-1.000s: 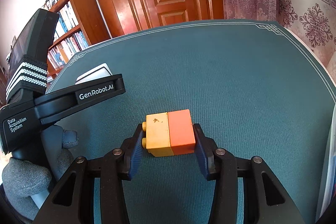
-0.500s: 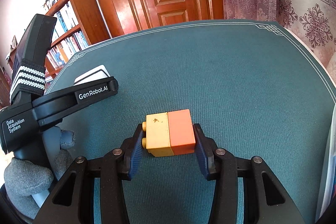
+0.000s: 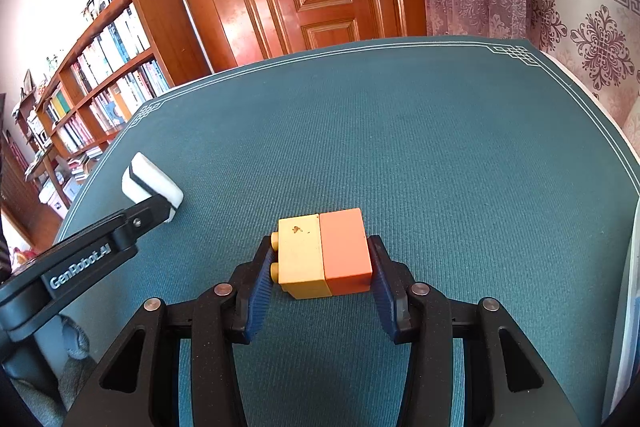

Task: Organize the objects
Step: 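Move the left gripper to the white sponge while the right gripper holds the orange block, then close the left gripper on the white sponge and lift it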

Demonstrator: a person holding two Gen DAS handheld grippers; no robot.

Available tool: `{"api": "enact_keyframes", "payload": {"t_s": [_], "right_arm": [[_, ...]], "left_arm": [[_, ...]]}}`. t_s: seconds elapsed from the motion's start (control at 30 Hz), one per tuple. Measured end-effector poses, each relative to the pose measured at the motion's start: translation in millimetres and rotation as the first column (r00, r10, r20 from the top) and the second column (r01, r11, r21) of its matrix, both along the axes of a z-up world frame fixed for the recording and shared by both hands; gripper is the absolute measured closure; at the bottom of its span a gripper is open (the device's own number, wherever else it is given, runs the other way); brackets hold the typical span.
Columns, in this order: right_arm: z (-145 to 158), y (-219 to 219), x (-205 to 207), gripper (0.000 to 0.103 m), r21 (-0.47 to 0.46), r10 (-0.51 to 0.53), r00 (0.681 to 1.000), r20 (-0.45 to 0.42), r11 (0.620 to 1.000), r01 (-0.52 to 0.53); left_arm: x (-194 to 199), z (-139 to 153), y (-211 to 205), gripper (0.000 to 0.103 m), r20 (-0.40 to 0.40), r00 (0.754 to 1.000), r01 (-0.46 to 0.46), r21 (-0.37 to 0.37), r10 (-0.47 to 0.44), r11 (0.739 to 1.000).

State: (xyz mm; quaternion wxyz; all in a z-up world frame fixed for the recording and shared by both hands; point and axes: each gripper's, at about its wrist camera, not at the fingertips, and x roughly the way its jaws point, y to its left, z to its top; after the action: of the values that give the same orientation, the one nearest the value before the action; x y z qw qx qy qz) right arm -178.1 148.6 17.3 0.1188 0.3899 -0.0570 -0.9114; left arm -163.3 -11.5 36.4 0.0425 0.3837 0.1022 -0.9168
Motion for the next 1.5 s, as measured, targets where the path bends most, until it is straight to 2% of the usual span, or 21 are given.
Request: {"api": "enact_keyframes", "payload": {"t_s": [0.27, 0.3, 0.33, 0.4, 0.53, 0.7, 0.8, 1.0, 1.07, 1.17, 1.23, 1.33, 1.5], "right_arm": [[0, 0, 16, 0.057, 0.014, 0.007, 1.0, 0.0, 1.0, -0.007], [-1, 0, 18, 0.057, 0.014, 0.008, 1.0, 0.0, 1.0, -0.008], [-1, 1, 21, 0.057, 0.014, 0.008, 1.0, 0.0, 1.0, -0.008], [-1, 1, 26, 0.057, 0.012, 0.01, 1.0, 0.0, 1.0, -0.01], [-2, 3, 29, 0.057, 0.005, 0.011, 1.0, 0.001, 1.0, -0.011], [-2, 4, 29, 0.057, 0.0, 0.012, 1.0, 0.001, 1.0, -0.012], [-1, 5, 29, 0.057, -0.012, 0.012, 1.0, 0.002, 1.0, -0.012], [-1, 5, 29, 0.057, -0.017, 0.012, 1.0, 0.002, 1.0, -0.012], [-1, 5, 29, 0.057, -0.02, 0.012, 1.0, 0.002, 1.0, -0.012], [-1, 5, 29, 0.057, -0.019, 0.012, 1.0, 0.003, 1.0, -0.012], [-1, 5, 29, 0.057, -0.021, 0.012, 1.0, 0.003, 1.0, -0.012], [-1, 5, 29, 0.057, -0.024, 0.012, 1.0, 0.003, 1.0, -0.012], [-1, 6, 29, 0.057, -0.035, 0.012, 1.0, 0.003, 0.999, -0.012]], "left_arm": [[22, 7, -7, 0.049, -0.03, 0.999, 0.018, 0.026, -0.017, 0.999], [21, 7, -7, 0.039, -0.03, 0.999, 0.021, 0.024, -0.02, 0.999], [20, 7, -7, 0.024, -0.036, 0.999, 0.026, 0.028, -0.025, 0.999], [18, 8, -7, 0.012, -0.072, 0.997, 0.03, 0.021, -0.028, 0.999], [3, 7, -5, 0.011, -0.075, 0.995, 0.067, -0.075, -0.072, 0.995], [-19, 2, -3, 0.008, -0.064, 0.984, 0.154, -0.179, -0.167, 0.972], [-27, -1, -1, 0.007, -0.061, 0.972, 0.21, -0.197, -0.226, 0.958], [-41, -7, 10, 0.007, -0.007, 0.962, 0.263, -0.227, -0.271, 0.938], [-43, -9, 11, 0.008, 0.008, 0.961, 0.272, -0.225, -0.278, 0.935], [-47, -11, 10, 0.02, 0.031, 0.959, 0.283, -0.21, -0.283, 0.936], [-49, -14, 10, 0.037, 0.049, 0.957, 0.29, -0.201, -0.286, 0.936], [-48, -16, 10, 0.054, 0.06, 0.954, 0.299, -0.196, -0.293, 0.934], [-39, -13, 10, 0.059, 0.038, 0.955, 0.296, -0.189, -0.295, 0.936]]}}
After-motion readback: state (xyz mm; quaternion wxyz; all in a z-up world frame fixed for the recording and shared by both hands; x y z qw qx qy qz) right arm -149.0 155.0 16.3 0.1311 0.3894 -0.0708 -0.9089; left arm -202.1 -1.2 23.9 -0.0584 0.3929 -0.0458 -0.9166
